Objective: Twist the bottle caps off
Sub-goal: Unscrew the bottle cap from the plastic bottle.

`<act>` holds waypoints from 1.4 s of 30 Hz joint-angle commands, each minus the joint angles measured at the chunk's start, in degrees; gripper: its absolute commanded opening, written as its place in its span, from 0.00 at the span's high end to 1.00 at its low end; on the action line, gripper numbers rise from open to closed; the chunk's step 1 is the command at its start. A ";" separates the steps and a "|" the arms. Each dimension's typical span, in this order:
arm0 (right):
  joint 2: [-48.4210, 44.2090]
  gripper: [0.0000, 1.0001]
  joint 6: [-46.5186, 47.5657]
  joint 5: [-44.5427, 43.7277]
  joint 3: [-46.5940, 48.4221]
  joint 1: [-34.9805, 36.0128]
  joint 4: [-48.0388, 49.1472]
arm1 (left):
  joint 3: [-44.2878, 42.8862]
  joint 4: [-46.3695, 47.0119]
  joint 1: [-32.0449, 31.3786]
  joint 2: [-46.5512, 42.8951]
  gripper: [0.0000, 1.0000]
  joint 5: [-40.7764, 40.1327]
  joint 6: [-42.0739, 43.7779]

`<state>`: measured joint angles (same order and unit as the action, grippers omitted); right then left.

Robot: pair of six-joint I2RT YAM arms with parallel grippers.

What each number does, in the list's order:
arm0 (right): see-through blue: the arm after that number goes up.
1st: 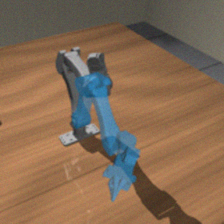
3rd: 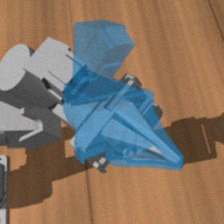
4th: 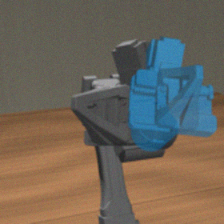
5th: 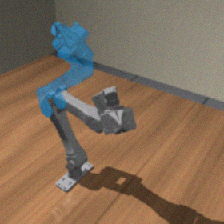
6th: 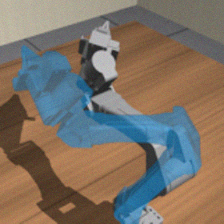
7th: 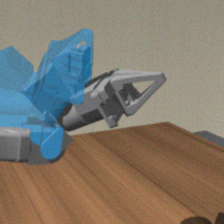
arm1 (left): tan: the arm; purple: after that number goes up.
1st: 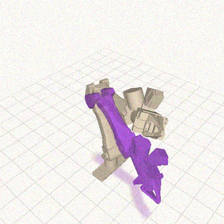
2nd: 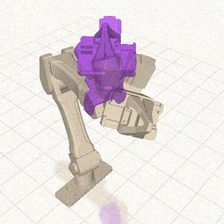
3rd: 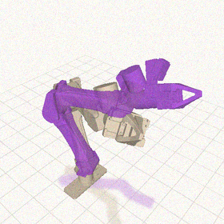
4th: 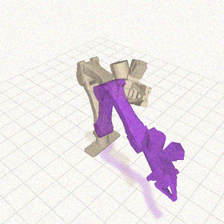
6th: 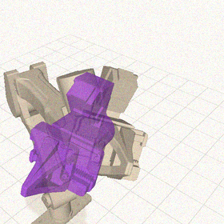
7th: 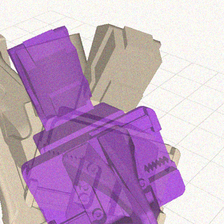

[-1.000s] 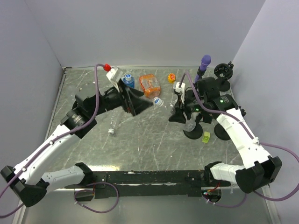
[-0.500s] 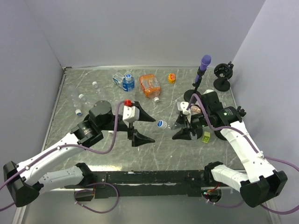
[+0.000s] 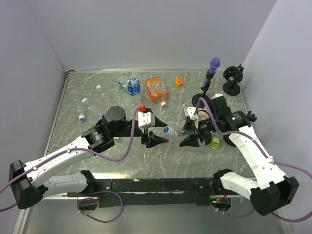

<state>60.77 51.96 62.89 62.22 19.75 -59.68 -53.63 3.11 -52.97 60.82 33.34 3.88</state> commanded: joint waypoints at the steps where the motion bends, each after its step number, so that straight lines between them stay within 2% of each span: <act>1: -0.04 1.00 1.65 2.15 -0.25 0.47 0.97 | -2.80 3.04 -0.29 0.70 0.43 -0.56 -0.62; 3: -0.04 1.00 1.56 2.06 -0.51 0.47 1.14 | -2.71 3.30 -0.29 0.97 0.52 -0.47 -1.94; 5: -0.04 1.00 1.39 1.88 -0.60 0.47 1.32 | -2.45 4.09 -0.29 1.32 0.56 -0.30 -3.26; 9: 0.31 1.00 1.30 1.53 -0.52 0.55 1.41 | -1.57 6.11 -0.29 0.80 0.56 -0.73 -6.07; 14: 0.49 1.00 1.21 1.36 -0.34 0.55 1.41 | -0.95 7.78 -0.29 0.18 0.49 -2.14 -7.48; 16: 0.49 1.00 1.03 1.27 -0.34 0.55 1.58 | -0.95 7.70 -0.29 0.09 0.50 -2.23 -7.48; 19: 0.66 1.00 0.86 1.18 -0.25 0.55 1.58 | -1.30 6.65 -0.29 0.53 0.63 -1.97 -7.13; 21: 0.66 1.00 0.68 1.09 -0.17 0.55 1.67 | -1.74 5.59 -0.29 1.14 0.76 -1.62 -7.04; 23: 0.66 1.00 0.07 0.83 -0.25 0.55 2.02 | -2.18 4.28 -0.29 1.32 0.96 -2.14 -7.22; 26: 0.58 1.00 -2.21 -0.05 -0.25 0.55 3.34 | -2.27 3.57 -0.29 1.32 0.99 -3.98 -9.93; 29: 0.84 1.00 -6.51 -1.45 0.18 0.38 6.32 | -2.36 3.22 -0.29 1.50 0.99 -10.37 -18.44; 31: 0.93 1.00 -9.41 -2.16 0.80 0.20 7.99 | -3.41 1.38 -0.29 2.20 0.99 -16.26 -27.48; 37: 2.68 1.00 -14.96 -3.21 2.64 -0.85 10.81 | -6.66 -2.13 -0.29 3.34 0.99 -27.34 -57.71; 40: 3.12 1.00 -16.80 -4.97 2.82 -1.03 12.13 | -15.32 -13.62 -0.29 6.32 0.99 -32.45 -67.57; 42: 3.47 1.00 -18.29 -6.11 2.74 -1.20 13.44 | -21.58 -20.40 -0.29 10.01 0.99 -33.17 -71.01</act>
<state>63.57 37.43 58.26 62.19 19.05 -51.86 -63.31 -7.64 -52.93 66.72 6.22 -49.41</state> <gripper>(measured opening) 0.538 0.253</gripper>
